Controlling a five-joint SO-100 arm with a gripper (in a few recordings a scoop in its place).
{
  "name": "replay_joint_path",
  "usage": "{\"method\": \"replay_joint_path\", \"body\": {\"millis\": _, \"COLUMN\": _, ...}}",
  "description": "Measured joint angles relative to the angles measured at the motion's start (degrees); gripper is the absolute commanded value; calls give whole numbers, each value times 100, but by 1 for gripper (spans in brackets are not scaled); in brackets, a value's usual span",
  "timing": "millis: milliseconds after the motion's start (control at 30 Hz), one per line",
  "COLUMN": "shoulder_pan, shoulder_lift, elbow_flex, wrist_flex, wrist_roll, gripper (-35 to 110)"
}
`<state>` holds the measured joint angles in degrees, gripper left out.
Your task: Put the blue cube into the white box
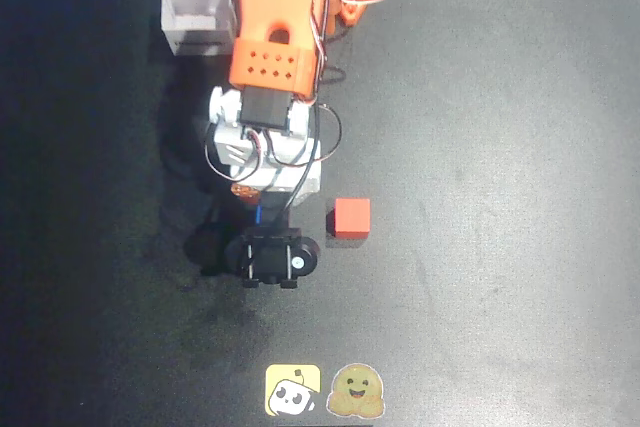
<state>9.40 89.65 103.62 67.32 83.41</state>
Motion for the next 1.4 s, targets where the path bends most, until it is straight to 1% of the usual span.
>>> {"method": "replay_joint_path", "body": {"millis": 533, "shoulder_pan": 0, "shoulder_lift": -765, "elbow_flex": -18, "wrist_flex": -826, "wrist_roll": 0, "gripper": 17}}
{"method": "replay_joint_path", "body": {"millis": 567, "shoulder_pan": 0, "shoulder_lift": -835, "elbow_flex": -18, "wrist_flex": -870, "wrist_roll": 0, "gripper": 14}}
{"method": "replay_joint_path", "body": {"millis": 633, "shoulder_pan": 0, "shoulder_lift": -914, "elbow_flex": -18, "wrist_flex": -940, "wrist_roll": 0, "gripper": 2}}
{"method": "replay_joint_path", "body": {"millis": 667, "shoulder_pan": 0, "shoulder_lift": -949, "elbow_flex": -26, "wrist_flex": -967, "wrist_roll": 0, "gripper": 0}}
{"method": "replay_joint_path", "body": {"millis": 933, "shoulder_pan": 26, "shoulder_lift": -967, "elbow_flex": -26, "wrist_flex": -984, "wrist_roll": 18, "gripper": 0}}
{"method": "replay_joint_path", "body": {"millis": 1100, "shoulder_pan": 97, "shoulder_lift": -967, "elbow_flex": -316, "wrist_flex": -483, "wrist_roll": 501, "gripper": 0}}
{"method": "replay_joint_path", "body": {"millis": 1233, "shoulder_pan": 308, "shoulder_lift": -703, "elbow_flex": -650, "wrist_flex": 316, "wrist_roll": 1494, "gripper": 0}}
{"method": "replay_joint_path", "body": {"millis": 1333, "shoulder_pan": 765, "shoulder_lift": -141, "elbow_flex": -782, "wrist_flex": 1020, "wrist_roll": 2417, "gripper": 0}}
{"method": "replay_joint_path", "body": {"millis": 1400, "shoulder_pan": 1266, "shoulder_lift": 220, "elbow_flex": -791, "wrist_flex": 1468, "wrist_roll": 2698, "gripper": 0}}
